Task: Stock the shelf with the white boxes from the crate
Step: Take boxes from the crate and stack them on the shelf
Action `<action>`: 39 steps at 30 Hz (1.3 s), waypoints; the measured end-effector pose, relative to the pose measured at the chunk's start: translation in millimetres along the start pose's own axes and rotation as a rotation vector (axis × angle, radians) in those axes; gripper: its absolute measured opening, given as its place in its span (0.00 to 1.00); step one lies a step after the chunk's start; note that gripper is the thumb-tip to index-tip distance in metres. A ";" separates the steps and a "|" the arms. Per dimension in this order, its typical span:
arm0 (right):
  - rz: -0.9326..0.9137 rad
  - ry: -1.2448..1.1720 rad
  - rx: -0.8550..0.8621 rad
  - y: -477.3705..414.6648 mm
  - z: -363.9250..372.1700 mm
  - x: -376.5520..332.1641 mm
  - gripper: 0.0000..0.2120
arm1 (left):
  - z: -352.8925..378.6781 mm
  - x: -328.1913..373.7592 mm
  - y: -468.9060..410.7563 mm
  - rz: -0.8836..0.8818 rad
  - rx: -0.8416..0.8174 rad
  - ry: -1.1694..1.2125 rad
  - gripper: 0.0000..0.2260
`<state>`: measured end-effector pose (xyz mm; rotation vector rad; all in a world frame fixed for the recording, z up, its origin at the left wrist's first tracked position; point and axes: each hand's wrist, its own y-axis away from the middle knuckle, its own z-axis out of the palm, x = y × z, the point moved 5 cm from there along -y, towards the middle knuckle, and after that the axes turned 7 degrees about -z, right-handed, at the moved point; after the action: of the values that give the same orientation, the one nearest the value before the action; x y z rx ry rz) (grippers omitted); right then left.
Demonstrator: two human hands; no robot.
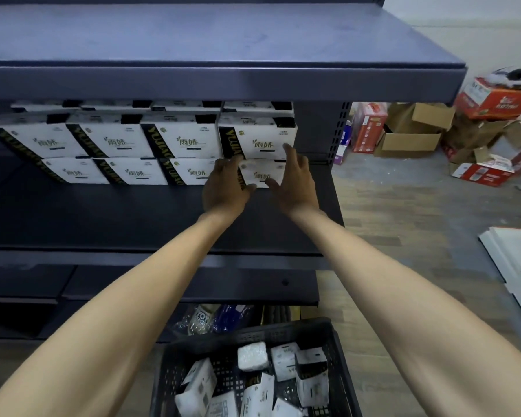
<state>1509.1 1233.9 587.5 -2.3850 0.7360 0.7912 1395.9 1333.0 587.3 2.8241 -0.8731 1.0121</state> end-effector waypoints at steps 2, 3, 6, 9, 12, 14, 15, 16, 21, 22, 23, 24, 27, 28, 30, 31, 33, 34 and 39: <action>-0.013 0.021 -0.007 3.4 -4.2 -9.3 0.35 | -6.9 3.7 7.7 0.025 -0.030 -0.035 0.27; -0.009 0.023 -0.008 5.0 -5.9 -13.4 0.36 | -10.5 5.8 9.8 0.026 -0.033 -0.037 0.29; -0.014 0.051 -0.010 13.4 -11.3 -22.3 0.35 | -20.5 11.9 18.2 0.054 -0.042 -0.070 0.30; -0.079 0.149 -0.019 29.0 -19.0 -29.8 0.33 | -28.5 10.5 32.7 0.127 -0.038 -0.149 0.30; -0.121 0.286 -0.058 47.2 -20.6 -36.5 0.33 | -37.4 0.8 49.4 0.195 -0.029 -0.287 0.30; -0.119 0.345 -0.075 60.5 -20.0 -43.3 0.34 | -46.1 -7.8 62.3 0.220 -0.032 -0.351 0.31; -0.122 0.363 -0.077 69.6 -18.8 -47.6 0.33 | -50.5 -13.0 70.5 0.236 -0.033 -0.363 0.31; -0.128 0.380 -0.077 80.6 -16.5 -51.9 0.32 | -54.4 -19.1 79.9 0.254 -0.032 -0.362 0.31; -0.084 0.443 -0.154 163.2 18.2 -52.3 0.31 | -52.9 -66.2 141.7 0.315 -0.083 -0.413 0.31; -0.064 0.447 -0.185 181.5 29.1 -48.7 0.31 | -47.9 -78.3 155.3 0.324 -0.104 -0.427 0.31; -0.043 0.448 -0.211 197.9 39.5 -44.8 0.31 | -42.7 -90.5 167.6 0.326 -0.127 -0.430 0.31; -0.018 0.445 -0.232 213.4 49.1 -40.7 0.31 | -37.2 -102.5 178.9 0.321 -0.150 -0.427 0.31; 0.048 0.432 -0.273 251.8 72.8 -31.7 0.31 | -22.2 -133.8 206.8 0.286 -0.207 -0.416 0.31; 0.062 0.430 -0.285 262.6 79.6 -29.6 0.31 | -17.1 -142.8 215.5 0.274 -0.228 -0.413 0.31; 0.078 0.425 -0.313 281.5 91.8 -25.2 0.31 | -6.7 -159.0 232.5 0.261 -0.267 -0.421 0.31; 0.085 0.423 -0.332 289.8 98.1 -22.4 0.31 | -1.2 -166.8 241.3 0.256 -0.286 -0.429 0.31; 0.109 0.413 -0.377 305.2 111.8 -13.6 0.31 | 12.1 -183.2 259.7 0.229 -0.332 -0.431 0.30; 0.122 0.407 -0.401 313.1 119.2 -7.4 0.31 | 20.0 -192.0 269.6 0.210 -0.363 -0.434 0.30; 0.216 0.402 -0.545 361.0 156.0 44.1 0.31 | 68.0 -239.9 317.5 0.082 -0.531 -0.471 0.30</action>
<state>1254.0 1055.8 343.1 -3.0492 1.0592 0.6620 1121.2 1171.6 339.4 2.5862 -1.0944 0.0652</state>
